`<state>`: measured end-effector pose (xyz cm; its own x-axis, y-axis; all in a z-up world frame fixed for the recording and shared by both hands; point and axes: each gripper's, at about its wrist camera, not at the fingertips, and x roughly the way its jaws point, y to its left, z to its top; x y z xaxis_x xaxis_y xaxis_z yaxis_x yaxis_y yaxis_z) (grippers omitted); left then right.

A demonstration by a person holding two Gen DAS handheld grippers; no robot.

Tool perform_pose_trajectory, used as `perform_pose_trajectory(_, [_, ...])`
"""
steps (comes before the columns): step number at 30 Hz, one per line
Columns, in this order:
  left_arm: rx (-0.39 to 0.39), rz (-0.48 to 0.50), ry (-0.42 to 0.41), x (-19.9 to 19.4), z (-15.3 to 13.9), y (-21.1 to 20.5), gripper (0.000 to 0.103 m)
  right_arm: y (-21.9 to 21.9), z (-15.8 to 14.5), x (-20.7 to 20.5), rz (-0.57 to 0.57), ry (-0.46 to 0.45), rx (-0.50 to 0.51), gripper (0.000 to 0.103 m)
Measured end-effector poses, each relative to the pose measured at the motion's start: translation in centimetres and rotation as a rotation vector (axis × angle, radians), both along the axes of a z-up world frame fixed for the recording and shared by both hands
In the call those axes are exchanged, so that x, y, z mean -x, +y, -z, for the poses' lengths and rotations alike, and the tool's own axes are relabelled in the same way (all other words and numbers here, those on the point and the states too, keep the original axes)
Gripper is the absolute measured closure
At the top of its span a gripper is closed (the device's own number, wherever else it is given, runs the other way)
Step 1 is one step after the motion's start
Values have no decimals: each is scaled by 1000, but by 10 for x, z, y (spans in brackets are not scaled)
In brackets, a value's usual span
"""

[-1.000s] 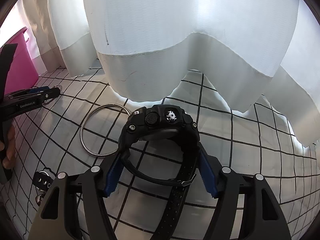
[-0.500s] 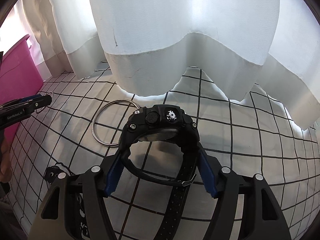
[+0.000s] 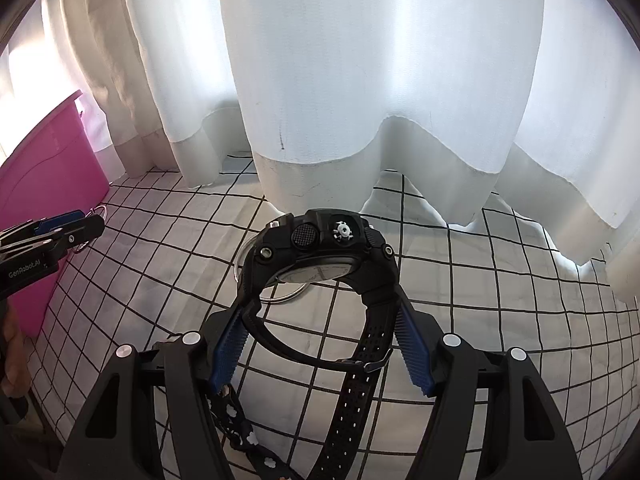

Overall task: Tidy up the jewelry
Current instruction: 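Grasp the silver bangle with the left gripper while the right grasps and lifts the black watch, then carry the bangle with the left gripper while the right carries the watch into the tub, releasing both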

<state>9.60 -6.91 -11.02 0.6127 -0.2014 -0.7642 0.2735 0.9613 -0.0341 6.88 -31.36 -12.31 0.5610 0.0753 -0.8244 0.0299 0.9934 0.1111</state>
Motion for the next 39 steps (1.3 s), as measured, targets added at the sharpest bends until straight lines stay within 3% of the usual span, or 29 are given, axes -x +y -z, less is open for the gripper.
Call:
perform_pose_trajectory(5, [27, -6, -42, 8, -36, 11, 58, 18, -34, 4, -24, -43, 3, 38])
perform_pose_trajectory(12, [53, -31, -162, 25, -108, 40, 58, 63, -98, 0, -94, -155, 0, 38])
perform_pose_trajectory(22, [50, -198, -279, 35, -179, 137, 57, 164, -180, -33, -295, -313, -32, 38])
perform_pose_trajectory(29, [-7, -373, -270, 38, -178, 221, 57, 257, -199, -57, -466, -324, -81, 38])
perform_pose_trajectory(32, [-26, -435, -242, 40, -165, 256, 57, 292, -198, -65, -516, -307, -118, 38])
perform_pose_trajectory(39, [-28, -527, -170, 40, -138, 306, 57, 359, -178, -78, -596, -233, -103, 38])
